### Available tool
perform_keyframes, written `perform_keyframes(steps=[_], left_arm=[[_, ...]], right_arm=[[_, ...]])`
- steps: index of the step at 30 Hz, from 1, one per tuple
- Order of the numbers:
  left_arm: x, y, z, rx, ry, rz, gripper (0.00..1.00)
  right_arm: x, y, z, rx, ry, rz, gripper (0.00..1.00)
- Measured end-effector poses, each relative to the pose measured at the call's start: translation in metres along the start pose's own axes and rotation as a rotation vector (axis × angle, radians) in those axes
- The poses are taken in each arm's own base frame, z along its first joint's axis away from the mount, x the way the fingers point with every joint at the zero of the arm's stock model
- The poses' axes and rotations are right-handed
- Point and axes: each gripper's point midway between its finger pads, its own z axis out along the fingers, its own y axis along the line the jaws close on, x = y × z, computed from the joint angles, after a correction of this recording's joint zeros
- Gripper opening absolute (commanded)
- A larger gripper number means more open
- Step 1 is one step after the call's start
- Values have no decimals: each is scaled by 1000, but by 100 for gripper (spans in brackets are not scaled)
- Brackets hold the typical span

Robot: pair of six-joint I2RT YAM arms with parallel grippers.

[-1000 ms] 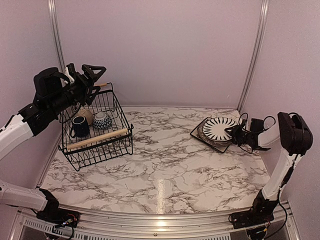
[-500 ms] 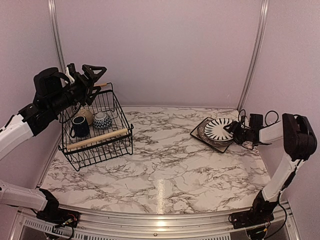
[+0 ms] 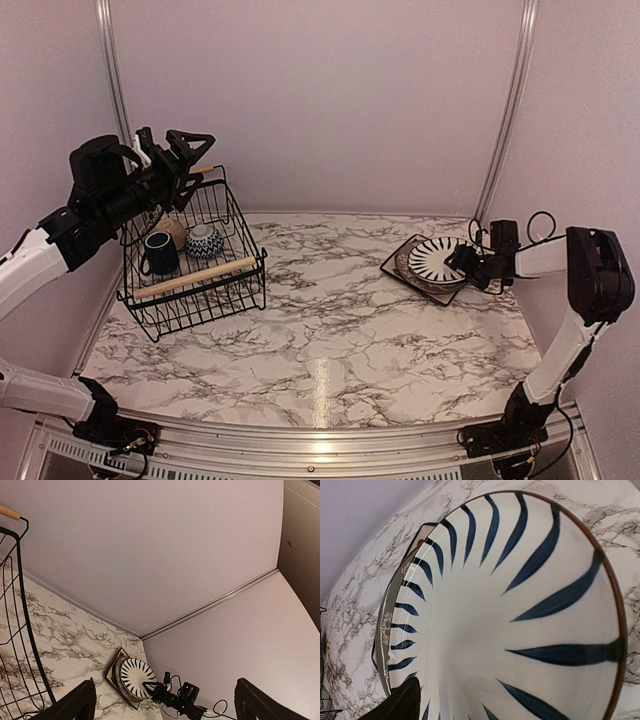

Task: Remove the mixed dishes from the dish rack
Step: Place the plate with another plate, then adjust the plate on the plate.

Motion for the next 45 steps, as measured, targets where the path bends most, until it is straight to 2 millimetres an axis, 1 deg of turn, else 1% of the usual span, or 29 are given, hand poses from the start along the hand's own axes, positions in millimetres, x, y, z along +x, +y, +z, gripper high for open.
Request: perform_keyframes(steps=[5,12,16,21,25,28,30,33,35,41,44,45], left_arm=[[1,2,2,-7,3,11,99],[0,1,2,-7,0,36,99],[0,2,2,-7,0,46,99],[0,2,2,-9,-1,51,99],[0,2,2,-9,-1,51,99],[-1,2,2,-10,-3,51,99],[-1,2,2,-10,-3,51,99],[-1,2,2,-10,-3,51,99],[-1,2,2,-10,-2,51,99],[0,2,2,-9,1,47,99],[1,2,3,-8,4,47,99],[1,2,3,-8,4,47,99]], right_arm=[[-2,-5,-5,48,-1,-58,81],[-4,-9,-16,87,-9,-84,84],[0,-16,-17,98,1,-69,85],[-1,-25,-15,99,9,-45,85],[-14,-30,-14,88,-12,-31,85],[-28,-29,-13,80,-34,-30,82],[-35,-28,-12,74,-47,-34,75],[-39,-29,-9,75,-50,-40,64],[-37,-30,-5,73,-42,-42,60],[-32,-24,1,63,-18,-58,61],[-30,-21,2,58,-11,-63,63],[-30,-18,3,51,-8,-66,66]])
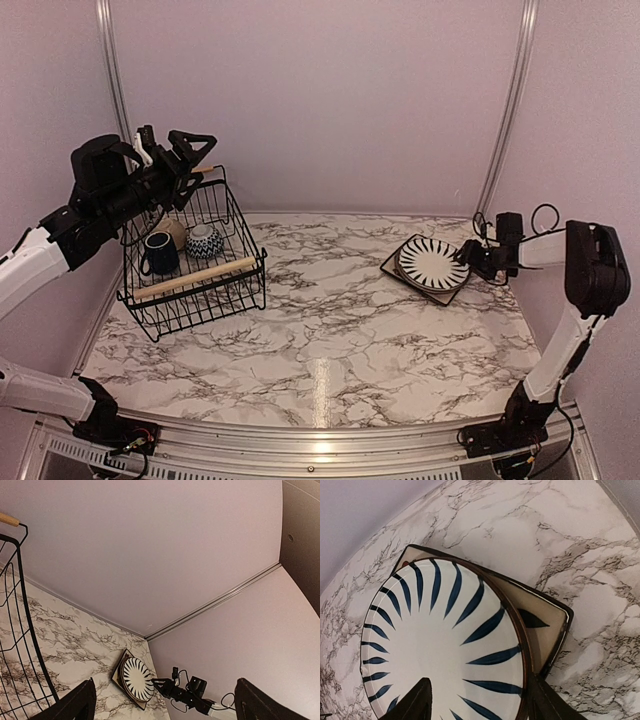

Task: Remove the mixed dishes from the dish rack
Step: Adjust the plate on the plate.

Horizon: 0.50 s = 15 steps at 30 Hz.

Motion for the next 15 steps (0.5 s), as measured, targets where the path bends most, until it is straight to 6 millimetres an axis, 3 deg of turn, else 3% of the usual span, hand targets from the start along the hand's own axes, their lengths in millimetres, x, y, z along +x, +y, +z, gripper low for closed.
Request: perform_keyframes(steps=[4,8,12,15], left_arm=[[1,4,0,-19,1,18,99],[-2,20,-4,-124,1,96,99],[-22,25,-15,-234,-39,208,99],[-36,38,-26,-346,-66,295,99]], right_arm=[[-5,8,2,-19,-3,-9,81],[-6,7,0,-8,-10,-11,97],[-13,7,-18,24,-49,-38,99],[-28,20,-43,18,-116,-79,98]])
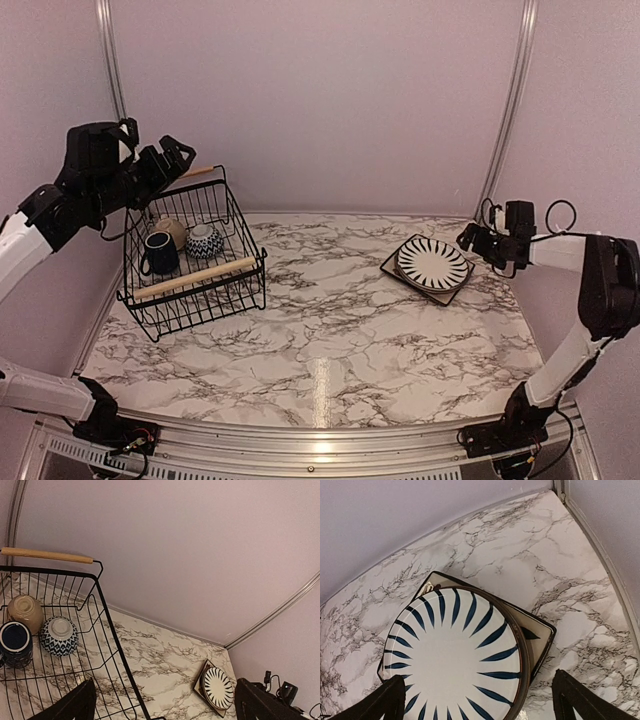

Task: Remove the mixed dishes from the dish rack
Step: Adjust the plate on the plate, then grab the cup from the dish rack.

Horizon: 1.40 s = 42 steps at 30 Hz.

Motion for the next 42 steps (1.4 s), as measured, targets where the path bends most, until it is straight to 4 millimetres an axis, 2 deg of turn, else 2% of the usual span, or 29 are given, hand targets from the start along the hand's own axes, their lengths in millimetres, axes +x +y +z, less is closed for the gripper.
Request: perform_keyframes(steps=[5,11,14,19,23,27,30,36,42], left_arm=[[10,46,3,-210,47,132,99],[30,91,22,-381,165,240,99],[33,113,39,-455,227,274,99],[39,157,79,-583,341,316,99],[50,188,103,-656,427,344,99],[49,209,119,-706,465,370,99],[47,225,126,-738,487,379,99],[50,261,132,-778,553,354,99],[59,282,138,-765,610,303,99]], right_arm=[[-13,23,-25,-40,-69,-62,99],[-2,30,-21,-59,-39,-82,98],[3,40,-20,-86,-26,-95,98],[12,51,-20,-117,8,-109,98],[4,55,-23,-114,18,-110,99],[-21,67,-30,-130,-27,-124,99],[-32,71,-33,-136,-48,-136,98],[-31,68,-35,-114,-32,-142,99],[-31,67,-34,-107,-25,-140,99]])
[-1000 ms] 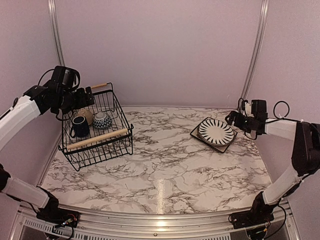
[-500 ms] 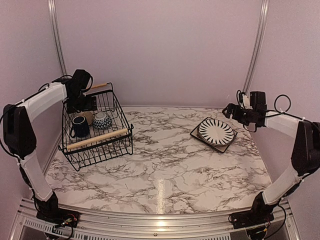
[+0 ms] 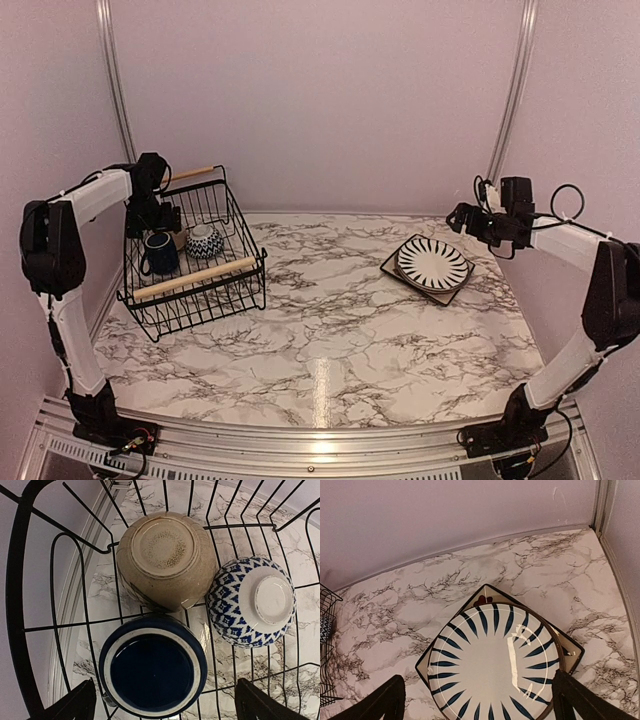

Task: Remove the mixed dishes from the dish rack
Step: Grab the cup from the dish rack.

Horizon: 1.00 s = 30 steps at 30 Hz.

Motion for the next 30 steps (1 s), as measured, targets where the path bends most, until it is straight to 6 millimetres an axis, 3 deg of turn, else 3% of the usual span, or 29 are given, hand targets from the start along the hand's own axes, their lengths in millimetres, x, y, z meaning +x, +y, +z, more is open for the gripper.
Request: perform_keyframes(steps=[16,24,30], left_arm=[[16,8,31,-5,102,27,99],[18,8,35,4,118,23,99],[27,3,48,31,158,21,90]], right_arm=[[-6,1,3,-3,-6,10,99],[-6,1,3,-4,-7,20,99],[-6,3,3,-14,-5,29,98]])
